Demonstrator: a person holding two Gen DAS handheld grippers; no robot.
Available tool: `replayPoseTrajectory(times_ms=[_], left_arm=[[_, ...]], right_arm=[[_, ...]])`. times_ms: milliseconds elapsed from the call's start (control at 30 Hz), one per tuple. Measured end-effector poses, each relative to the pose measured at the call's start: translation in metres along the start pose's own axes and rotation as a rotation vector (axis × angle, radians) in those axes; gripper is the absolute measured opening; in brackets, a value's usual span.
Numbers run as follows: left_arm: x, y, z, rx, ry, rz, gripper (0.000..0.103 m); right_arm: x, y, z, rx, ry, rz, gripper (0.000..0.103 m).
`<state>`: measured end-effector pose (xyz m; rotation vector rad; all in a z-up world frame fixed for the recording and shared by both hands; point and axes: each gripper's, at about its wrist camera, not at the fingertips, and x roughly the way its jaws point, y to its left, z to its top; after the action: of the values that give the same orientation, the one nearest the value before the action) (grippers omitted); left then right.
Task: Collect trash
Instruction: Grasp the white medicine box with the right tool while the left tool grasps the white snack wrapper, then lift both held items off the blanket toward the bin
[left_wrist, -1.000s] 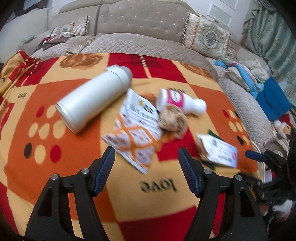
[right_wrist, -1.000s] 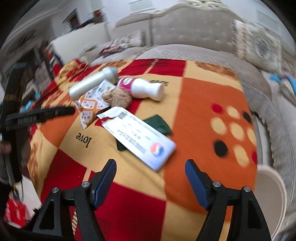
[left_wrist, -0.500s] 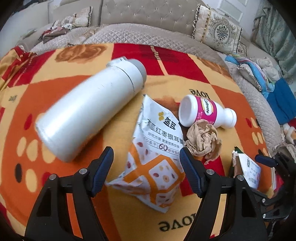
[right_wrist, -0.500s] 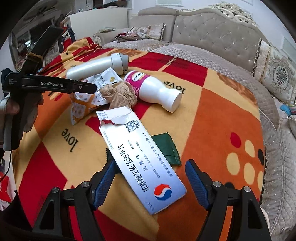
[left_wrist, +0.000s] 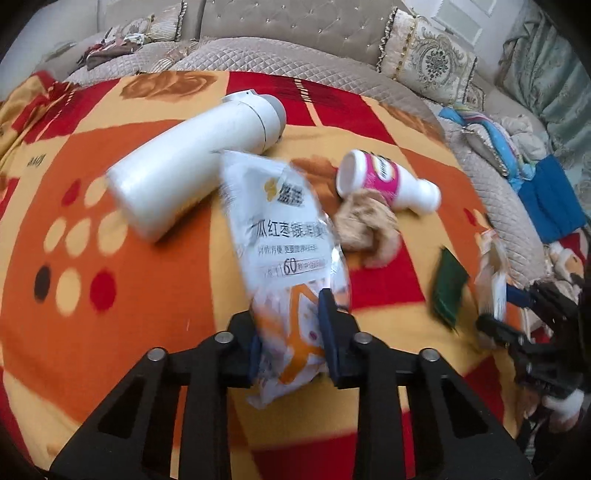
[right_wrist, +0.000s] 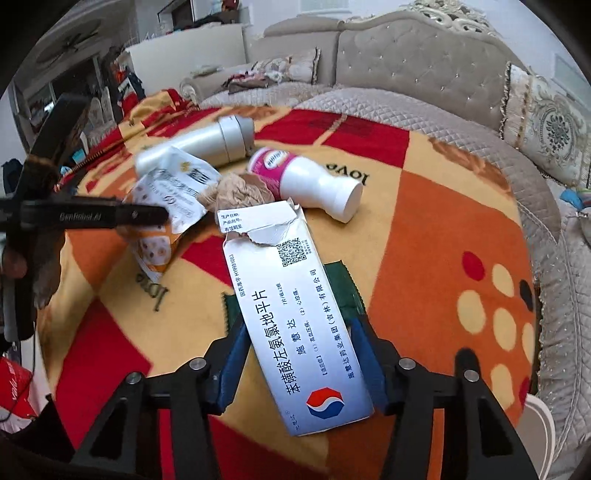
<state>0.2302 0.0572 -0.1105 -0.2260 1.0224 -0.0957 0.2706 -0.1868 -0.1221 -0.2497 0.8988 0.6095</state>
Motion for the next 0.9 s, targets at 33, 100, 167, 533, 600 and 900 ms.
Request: replayPoseTrajectory(times_ms=[33, 100, 167, 533, 600, 900], left_arm=[[-0.009, 0.001, -0.009, -0.003, 0.000, -0.011, 0.022], [-0.022, 0.001, -0.022, -0.010, 0.000, -0.034, 0.021], [-0.031, 0.002, -0.029, -0.025, 0.005, -0.056, 0.018], [-0.079, -0.016, -0.071, -0.020, 0.088, -0.240, 0.015], [-0.084, -0.022, -0.079, -0.003, 0.113, -0.260, 0.015], [-0.057, -0.029, -0.105, -0.019, 0.161, -0.182, 0.037]], right_arm=[[-0.008, 0.001, -0.002, 0.009, 0.002, 0.004, 0.053], [-0.020, 0.002, -0.009, 0.040, 0.019, 0.024, 0.053], [-0.032, 0.004, -0.019, 0.070, 0.027, 0.053, 0.053], [-0.058, 0.026, -0.063, 0.101, 0.084, 0.094, 0.053], [-0.060, 0.027, -0.069, 0.109, 0.097, 0.104, 0.053], [-0.041, 0.036, -0.080, 0.143, 0.133, 0.054, 0.053]])
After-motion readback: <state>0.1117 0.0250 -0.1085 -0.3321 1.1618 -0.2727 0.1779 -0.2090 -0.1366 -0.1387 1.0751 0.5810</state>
